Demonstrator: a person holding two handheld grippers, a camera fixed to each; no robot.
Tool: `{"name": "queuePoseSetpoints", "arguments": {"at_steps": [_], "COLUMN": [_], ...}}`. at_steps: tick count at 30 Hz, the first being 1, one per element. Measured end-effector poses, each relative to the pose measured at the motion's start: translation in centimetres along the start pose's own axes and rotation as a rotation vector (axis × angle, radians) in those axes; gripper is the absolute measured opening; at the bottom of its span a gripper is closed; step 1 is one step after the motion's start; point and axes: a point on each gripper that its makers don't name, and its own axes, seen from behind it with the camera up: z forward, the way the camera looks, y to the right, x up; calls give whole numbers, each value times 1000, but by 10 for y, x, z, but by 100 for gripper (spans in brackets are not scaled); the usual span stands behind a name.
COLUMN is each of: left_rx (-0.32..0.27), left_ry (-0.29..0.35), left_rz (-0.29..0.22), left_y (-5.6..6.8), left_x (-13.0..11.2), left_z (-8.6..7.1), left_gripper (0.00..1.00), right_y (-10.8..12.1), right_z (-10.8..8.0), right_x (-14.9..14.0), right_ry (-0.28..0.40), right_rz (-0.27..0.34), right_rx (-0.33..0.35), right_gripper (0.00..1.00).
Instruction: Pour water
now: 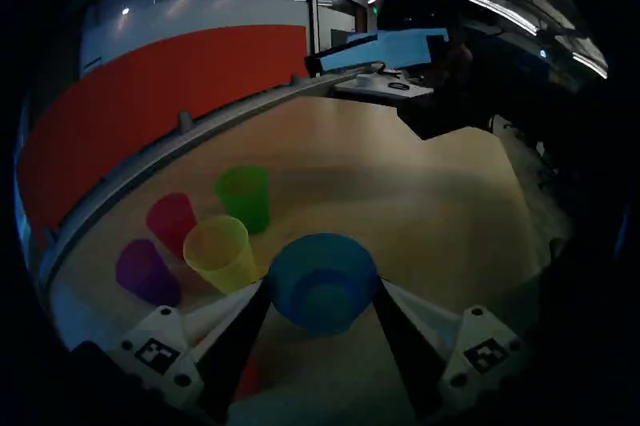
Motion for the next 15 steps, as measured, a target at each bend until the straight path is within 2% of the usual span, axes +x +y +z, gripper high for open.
{"name": "queuePoseSetpoints", "arguments": {"at_steps": [6,15], "left_rx": [18,72], "left_ry": [47,127], "left_rz": [-11,3], "left_y": [-6,-20], "left_x": [17,48], "left_z": [-12,-33], "left_gripper": [87,87], "right_y": [-1,-1], "right_z": [3,12], "right_x": [-5,-16], "right_ry": [-9,-35], "right_rz": [-6,-22], "right_rx": [1,3], "right_gripper": [100,100]}}
